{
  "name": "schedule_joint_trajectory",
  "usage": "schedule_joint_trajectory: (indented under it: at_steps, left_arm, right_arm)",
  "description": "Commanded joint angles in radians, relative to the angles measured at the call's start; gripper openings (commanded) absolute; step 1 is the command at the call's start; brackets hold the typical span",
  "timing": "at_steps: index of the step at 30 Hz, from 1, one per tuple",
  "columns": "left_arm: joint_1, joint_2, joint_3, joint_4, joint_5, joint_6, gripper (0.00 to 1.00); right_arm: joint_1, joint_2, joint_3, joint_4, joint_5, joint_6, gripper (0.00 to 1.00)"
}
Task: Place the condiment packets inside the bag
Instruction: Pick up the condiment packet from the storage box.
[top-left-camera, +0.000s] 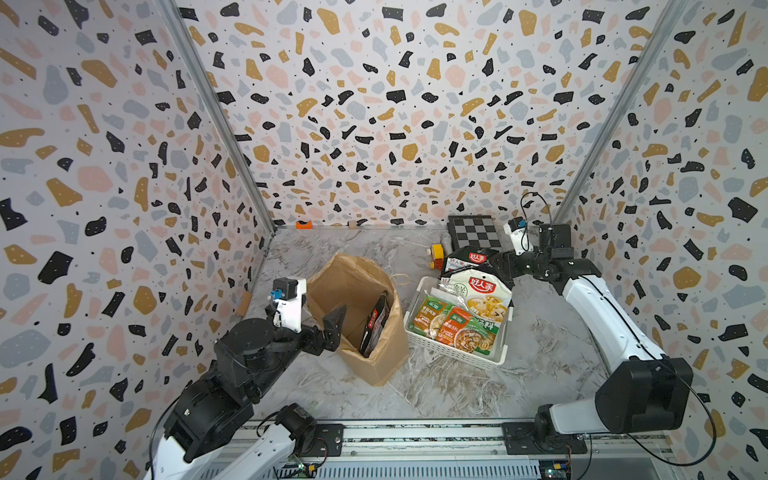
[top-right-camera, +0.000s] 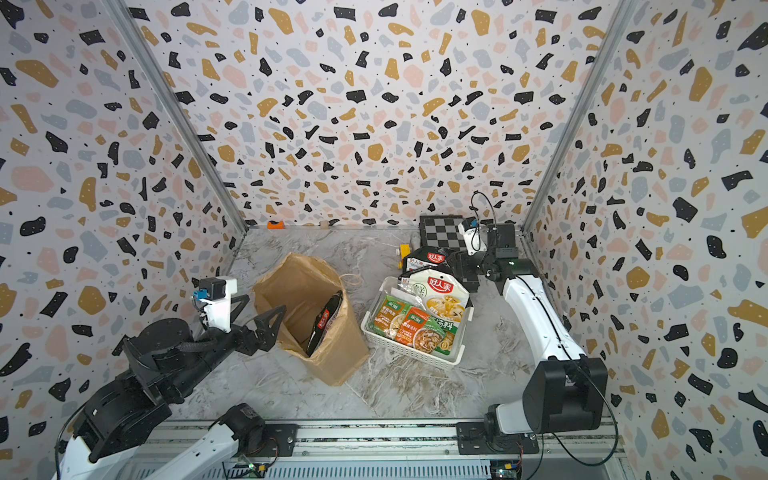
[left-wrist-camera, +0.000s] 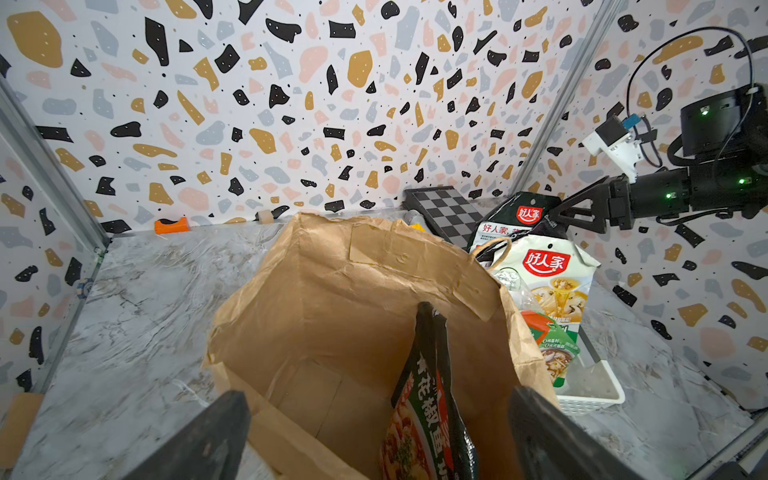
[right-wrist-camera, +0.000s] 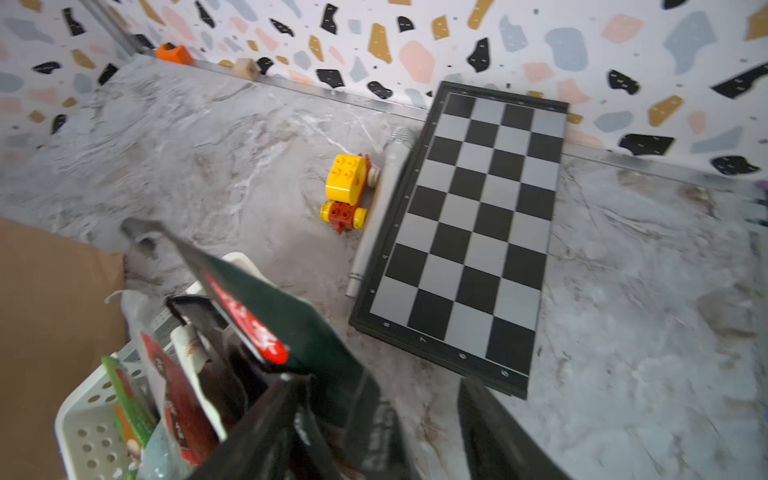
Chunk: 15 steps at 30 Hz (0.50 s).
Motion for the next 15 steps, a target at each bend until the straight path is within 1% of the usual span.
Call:
schedule_joint_trajectory:
  at_steps: [1, 3, 4, 7, 8, 12, 15]
  left_arm:
    - [0.000, -0.002, -0.023, 0.014, -0.023, 0.038, 1.00]
    - [0.000, -0.001, -0.030, 0.014, -0.021, 0.043, 1.00]
    - [0.000, 0.000, -0.033, 0.014, -0.018, 0.044, 1.00]
    - [0.000, 0.000, -0.036, 0.011, -0.015, 0.053, 1.00]
    - [0.000, -0.001, -0.034, 0.012, -0.016, 0.057, 1.00]
    - [0.000, -0.003, -0.027, 0.030, -0.013, 0.067, 1.00]
    - [-0.001, -0.012, -0.036, 0.067, 0.024, 0.077, 1.00]
  right_arm:
    - [-0.002, -0.009, 0.005, 0.087, -0.188, 0.019, 0.49]
    - [-0.001, 0.001, 0.005, 0.088, -0.228, 0.020, 0.36]
    - [0.001, 0.002, 0.006, 0.085, -0.238, 0.020, 0.26]
    - [0.000, -0.021, 0.021, 0.068, -0.226, 0.010, 0.03]
    - [-0.001, -0.038, 0.027, 0.069, -0.222, 0.006, 0.00]
    - [0.000, -0.121, 0.017, 0.146, -0.245, -0.011, 0.00]
    - [0.003, -0.167, 0.041, 0.168, -0.274, -0.049, 0.00]
